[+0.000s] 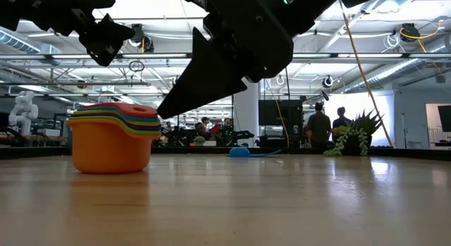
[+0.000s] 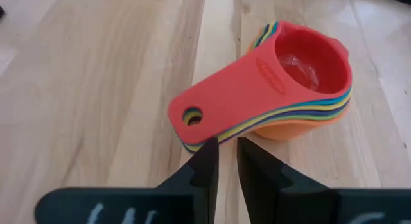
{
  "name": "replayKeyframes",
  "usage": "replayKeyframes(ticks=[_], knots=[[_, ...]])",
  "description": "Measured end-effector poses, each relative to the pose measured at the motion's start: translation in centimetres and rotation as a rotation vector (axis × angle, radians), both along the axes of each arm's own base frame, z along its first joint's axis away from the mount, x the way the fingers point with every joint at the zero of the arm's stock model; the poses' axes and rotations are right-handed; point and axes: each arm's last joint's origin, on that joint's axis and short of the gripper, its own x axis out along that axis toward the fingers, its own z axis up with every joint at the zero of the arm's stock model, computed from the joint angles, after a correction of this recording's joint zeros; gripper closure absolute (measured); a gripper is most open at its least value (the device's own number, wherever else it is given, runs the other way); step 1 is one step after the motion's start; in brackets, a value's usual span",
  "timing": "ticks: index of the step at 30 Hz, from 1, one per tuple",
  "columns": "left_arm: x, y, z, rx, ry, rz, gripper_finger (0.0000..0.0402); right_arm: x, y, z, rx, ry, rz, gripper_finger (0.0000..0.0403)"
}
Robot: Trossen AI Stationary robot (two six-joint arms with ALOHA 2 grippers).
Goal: Nest measuring cups in basket
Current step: Stack the red measuring cup on top of the light blue measuring cup, then stack the blue measuring cup on top of the red measuring cup
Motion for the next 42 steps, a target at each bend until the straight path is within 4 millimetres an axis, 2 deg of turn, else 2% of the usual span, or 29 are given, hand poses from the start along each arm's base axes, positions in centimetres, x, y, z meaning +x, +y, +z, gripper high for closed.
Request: replayKeyframes(ticks=[10,22,32,42], knots=[[0.0,0.0,0.0,0.003,0.0,0.0,0.0176,-0.3,-0.2,-0.1,-0.061,0.031,0.012,0.0355],[0.0,-0.1,0.0,0.016,-0.004,-0.009,0.0176,-1.3,-0.8,1.3,-0.11,0.09,-0.002,0.0355],[-0.1,-0.7,0.5,0.04,-0.03,0.029,0.0177,-2.3,-3.2,2.2,-0.158,0.228,-0.045,0.0355],[-0.1,-0.7,0.5,0.038,-0.03,0.053,0.0177,-2.7,-6.3,3.5,-0.238,0.278,-0.118,0.0353]])
